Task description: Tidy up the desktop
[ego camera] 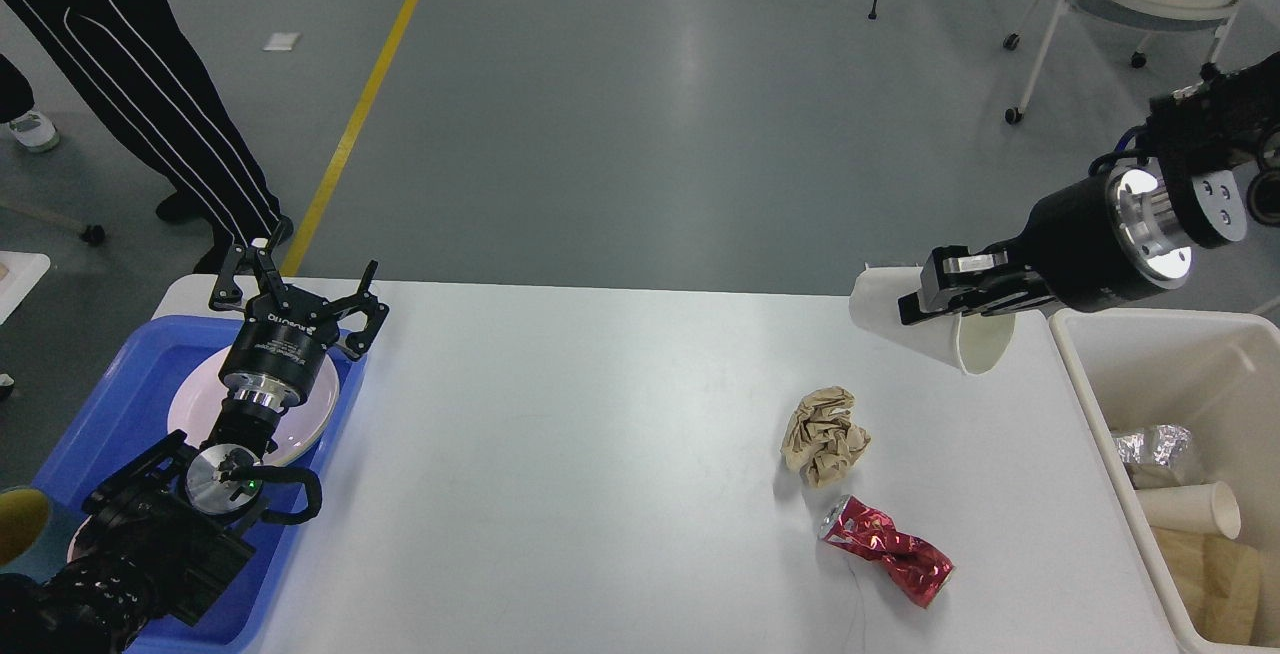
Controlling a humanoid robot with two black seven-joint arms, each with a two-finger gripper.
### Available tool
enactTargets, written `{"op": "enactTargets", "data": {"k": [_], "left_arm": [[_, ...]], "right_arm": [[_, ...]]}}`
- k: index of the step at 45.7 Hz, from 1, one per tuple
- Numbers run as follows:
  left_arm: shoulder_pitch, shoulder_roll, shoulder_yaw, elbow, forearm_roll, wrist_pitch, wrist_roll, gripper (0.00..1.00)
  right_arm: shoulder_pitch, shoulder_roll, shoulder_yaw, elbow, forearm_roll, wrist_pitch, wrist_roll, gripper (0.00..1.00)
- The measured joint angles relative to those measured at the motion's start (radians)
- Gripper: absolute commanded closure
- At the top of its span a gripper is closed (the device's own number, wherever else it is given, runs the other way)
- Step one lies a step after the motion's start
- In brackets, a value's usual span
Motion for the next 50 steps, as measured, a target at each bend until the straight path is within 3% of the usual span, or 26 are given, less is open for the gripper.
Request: {"op": "enactTargets", "data": {"k": [6,15,23,31,40,46,47,48,49,50], "left_arm": [[0.000,0.000,0.000,0.000,0.000,0.000,0.000,0.01],[0.000,0.000,0.000,0.000,0.000,0.000,0.000,0.01],[0.000,0.000,0.000,0.000,0.000,0.000,0.000,0.01],[0.000,0.000,0.000,0.000,0.000,0.000,0.000,0.01],[0.000,0.000,0.000,0.000,0.000,0.000,0.000,0.01],[0.000,0.000,0.000,0.000,0.000,0.000,0.000,0.01],[0.000,0.000,0.000,0.000,0.000,0.000,0.000,0.01],[0.000,0.000,0.000,0.000,0.000,0.000,0.000,0.01],[0.000,0.000,0.000,0.000,0.000,0.000,0.000,0.01],[0.000,0.000,0.000,0.000,0.000,0.000,0.000,0.01]], "right_arm": [[0.014,-0.007,-0.038,0.012,0.001,-0.017,-0.006,1.00],[-0.109,-0.065,-0.168,-0.158,0.020,-0.114,-0.008,1.00],[-0.376,-0.159,-0.186,-0.400,0.112,-0.210,-0.012,1.00],[-0.678,-0.177,-0.185,-0.593,0.377,-0.345,-0.014,1.00],[-0.998,-0.143,-0.168,-0.694,0.691,-0.586,-0.025,1.00],[-1.206,-0.099,-0.149,-0.824,0.858,-0.729,-0.061,1.00],[-1.238,-0.091,-0.139,-0.853,0.880,-0.744,-0.065,0.93],[-1.269,-0.081,-0.126,-0.884,0.900,-0.758,-0.068,0.72],[-1.323,-0.065,-0.099,-0.937,0.928,-0.777,-0.072,0.01],[-1.359,-0.055,-0.077,-0.972,0.943,-0.788,-0.074,0.00]]}}
